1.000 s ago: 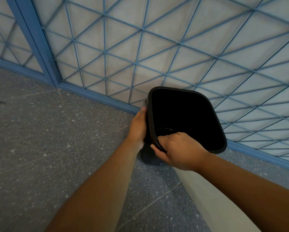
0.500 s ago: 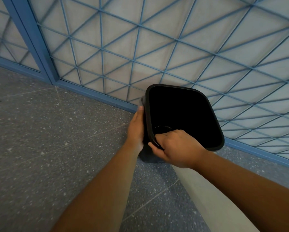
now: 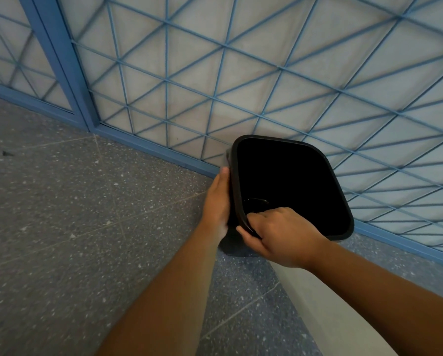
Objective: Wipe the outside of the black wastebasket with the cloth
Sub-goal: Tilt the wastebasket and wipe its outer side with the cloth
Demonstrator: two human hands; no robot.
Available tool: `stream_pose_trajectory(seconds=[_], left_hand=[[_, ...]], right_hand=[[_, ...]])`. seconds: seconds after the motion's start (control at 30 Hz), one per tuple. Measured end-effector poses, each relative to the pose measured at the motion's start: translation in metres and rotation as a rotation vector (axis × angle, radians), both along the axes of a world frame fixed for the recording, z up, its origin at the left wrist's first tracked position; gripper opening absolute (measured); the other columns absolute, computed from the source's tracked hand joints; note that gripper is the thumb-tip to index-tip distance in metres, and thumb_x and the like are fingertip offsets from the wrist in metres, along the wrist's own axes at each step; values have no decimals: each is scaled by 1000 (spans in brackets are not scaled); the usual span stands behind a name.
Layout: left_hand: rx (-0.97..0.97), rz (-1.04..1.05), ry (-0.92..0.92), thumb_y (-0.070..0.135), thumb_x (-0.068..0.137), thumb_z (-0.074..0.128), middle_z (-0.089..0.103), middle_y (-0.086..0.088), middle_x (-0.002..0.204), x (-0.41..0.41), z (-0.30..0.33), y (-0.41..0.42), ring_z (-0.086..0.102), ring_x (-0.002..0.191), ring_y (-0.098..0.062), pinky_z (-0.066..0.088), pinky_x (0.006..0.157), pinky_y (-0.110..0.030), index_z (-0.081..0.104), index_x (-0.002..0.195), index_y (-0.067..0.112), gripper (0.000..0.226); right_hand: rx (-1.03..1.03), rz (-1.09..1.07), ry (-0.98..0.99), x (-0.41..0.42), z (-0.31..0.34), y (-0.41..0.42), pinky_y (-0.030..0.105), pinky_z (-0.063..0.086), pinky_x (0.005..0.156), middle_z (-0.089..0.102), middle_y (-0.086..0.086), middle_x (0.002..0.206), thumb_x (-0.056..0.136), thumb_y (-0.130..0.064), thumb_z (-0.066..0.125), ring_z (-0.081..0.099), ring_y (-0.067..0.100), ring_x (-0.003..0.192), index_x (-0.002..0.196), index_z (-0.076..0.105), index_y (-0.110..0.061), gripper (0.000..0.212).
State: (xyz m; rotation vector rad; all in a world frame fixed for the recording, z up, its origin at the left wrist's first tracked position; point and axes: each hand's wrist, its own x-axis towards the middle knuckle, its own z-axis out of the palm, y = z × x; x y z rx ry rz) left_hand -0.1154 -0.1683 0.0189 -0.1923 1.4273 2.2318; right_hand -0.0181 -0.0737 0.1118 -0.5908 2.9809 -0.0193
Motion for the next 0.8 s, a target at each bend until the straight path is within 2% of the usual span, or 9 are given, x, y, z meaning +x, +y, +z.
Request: stream_pose_trajectory(seconds=[0.07, 0.2, 0.23, 0.33, 0.4, 0.5, 0.6, 0.7, 0.8], left_hand=[[-20, -60, -64, 56, 105, 47, 78, -6, 118, -2, -1, -3, 74, 113, -22, 59, 99, -42, 73, 124, 26, 44], [27, -5, 21, 49, 106, 48, 81, 1, 109, -1, -2, -1, 76, 103, -11, 61, 83, -28, 80, 105, 34, 35], [25, -8, 33, 48, 107, 48, 81, 0, 109, -1, -1, 0, 76, 103, -12, 61, 84, -28, 80, 105, 33, 35], [-64, -49, 29, 42, 109, 44, 76, -7, 112, -12, 10, 0, 70, 106, -19, 56, 96, -36, 74, 118, 17, 40], [-71, -44, -1, 39, 110, 43, 75, -8, 115, -16, 17, -3, 69, 108, -21, 54, 99, -36, 71, 123, 11, 42], [-5, 25, 34, 47, 108, 46, 79, 0, 116, 21, 14, -11, 72, 114, -16, 57, 100, -33, 74, 121, 21, 40], [57, 20, 36, 57, 103, 47, 75, -2, 128, 58, 8, -11, 68, 125, -18, 50, 111, -41, 68, 135, 23, 51], [4, -45, 22, 49, 108, 43, 65, -7, 143, 22, 12, -6, 60, 136, -21, 42, 120, -45, 62, 143, 18, 50], [17, -63, 6, 45, 110, 41, 66, -8, 141, -2, 21, -5, 61, 133, -22, 45, 117, -42, 64, 140, 18, 47]], right_hand=[[-2, -4, 0, 0, 0, 1, 29, 42, 57, 57, -3, 66, 95, -49, 20, 53, 14, 56, 80, 53, -19, 47], [-26, -13, -12, 1, -2, 1, 29, 45, 58, 58, -4, 68, 96, -49, 23, 53, 12, 56, 83, 55, -20, 45], [-26, -11, -7, 0, -2, 0, 29, 45, 58, 58, -4, 68, 97, -48, 25, 52, 12, 56, 83, 55, -20, 44], [-29, -5, 16, 0, -1, 0, 31, 45, 55, 59, -1, 65, 97, -46, 31, 54, 16, 54, 79, 56, -18, 41], [-29, 2, 27, -1, -1, -1, 32, 44, 54, 59, 0, 64, 96, -45, 30, 55, 18, 53, 77, 55, -18, 42], [-49, 4, 30, 0, 0, -1, 31, 43, 52, 59, -1, 63, 96, -44, 31, 55, 17, 52, 76, 55, -18, 41], [-55, 12, 16, 3, 0, 4, 30, 43, 53, 59, -2, 63, 96, -44, 33, 55, 16, 53, 76, 56, -18, 39], [-60, 9, 36, 4, -2, 5, 30, 43, 51, 57, -2, 60, 95, -44, 34, 54, 16, 51, 72, 54, -18, 41], [-53, -10, 6, 0, 0, 3, 32, 44, 56, 59, 0, 64, 97, -43, 38, 56, 18, 56, 74, 53, -19, 37]])
